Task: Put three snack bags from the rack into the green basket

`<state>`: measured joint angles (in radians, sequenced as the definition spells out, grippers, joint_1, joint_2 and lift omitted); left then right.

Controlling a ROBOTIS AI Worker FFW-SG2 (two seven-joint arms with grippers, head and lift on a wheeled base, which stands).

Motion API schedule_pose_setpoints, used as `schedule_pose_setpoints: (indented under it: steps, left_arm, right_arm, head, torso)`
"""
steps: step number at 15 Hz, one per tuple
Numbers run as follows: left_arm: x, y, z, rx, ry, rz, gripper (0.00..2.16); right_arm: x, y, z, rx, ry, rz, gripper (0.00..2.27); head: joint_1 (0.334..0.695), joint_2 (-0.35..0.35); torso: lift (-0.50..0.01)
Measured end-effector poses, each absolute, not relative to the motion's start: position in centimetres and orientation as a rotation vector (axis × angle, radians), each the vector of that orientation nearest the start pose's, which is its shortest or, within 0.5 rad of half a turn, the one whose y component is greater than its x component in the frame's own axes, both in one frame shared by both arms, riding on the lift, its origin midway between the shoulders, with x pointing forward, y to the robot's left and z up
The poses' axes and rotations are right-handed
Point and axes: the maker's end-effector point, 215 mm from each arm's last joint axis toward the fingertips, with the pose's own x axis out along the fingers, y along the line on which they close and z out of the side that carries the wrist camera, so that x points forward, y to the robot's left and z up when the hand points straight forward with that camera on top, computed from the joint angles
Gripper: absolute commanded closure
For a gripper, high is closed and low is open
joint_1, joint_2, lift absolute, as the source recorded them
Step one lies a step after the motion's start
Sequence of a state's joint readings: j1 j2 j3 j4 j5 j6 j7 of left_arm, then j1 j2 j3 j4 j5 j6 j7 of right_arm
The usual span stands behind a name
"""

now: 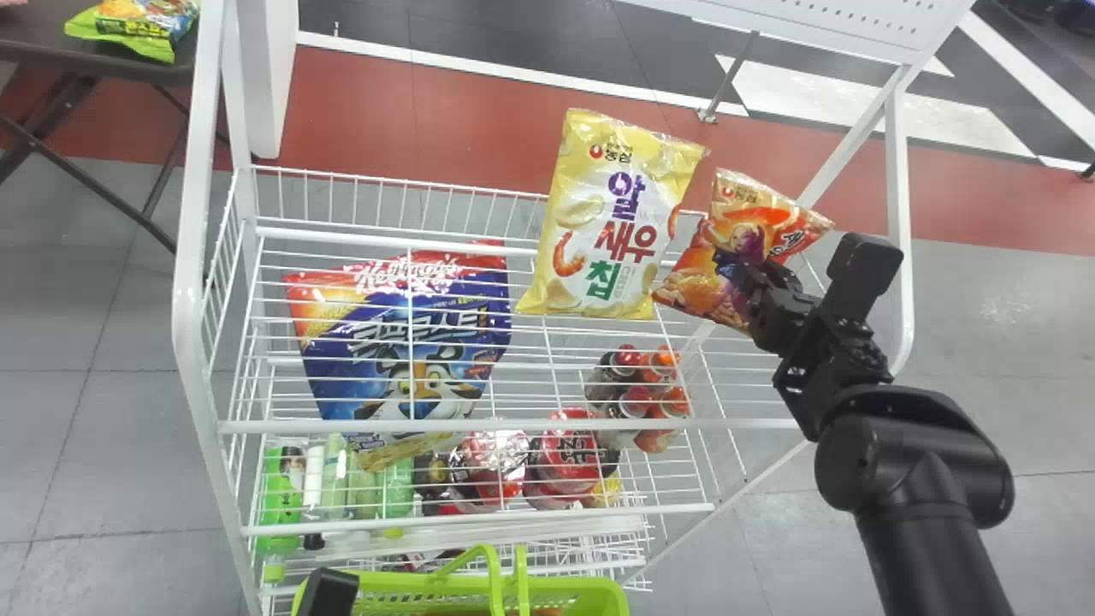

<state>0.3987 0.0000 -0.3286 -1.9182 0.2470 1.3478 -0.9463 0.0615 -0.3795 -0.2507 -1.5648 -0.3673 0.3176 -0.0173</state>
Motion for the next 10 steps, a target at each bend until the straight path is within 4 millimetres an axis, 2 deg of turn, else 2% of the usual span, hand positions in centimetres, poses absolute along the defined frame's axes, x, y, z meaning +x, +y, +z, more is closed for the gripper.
schedule_pose_setpoints:
  steps: [5, 10]
  left_arm:
    - [12.7, -10.7, -47.1, -0.8, 1.295, -1.273, 1.49]
    - [13.0, -10.6, -47.0, -0.8, 1.289, -1.275, 1.49]
  right_arm:
    - [52.9, -48.5, -37.6, 0.04, 0.234, -0.248, 2.11]
    - [50.8, -48.3, -33.9, 0.026, 0.183, -0.251, 2.11]
  head:
    - [0.695, -0.35]
    - [0.695, -0.35]
  torso:
    - [0.0]
    - [0.0]
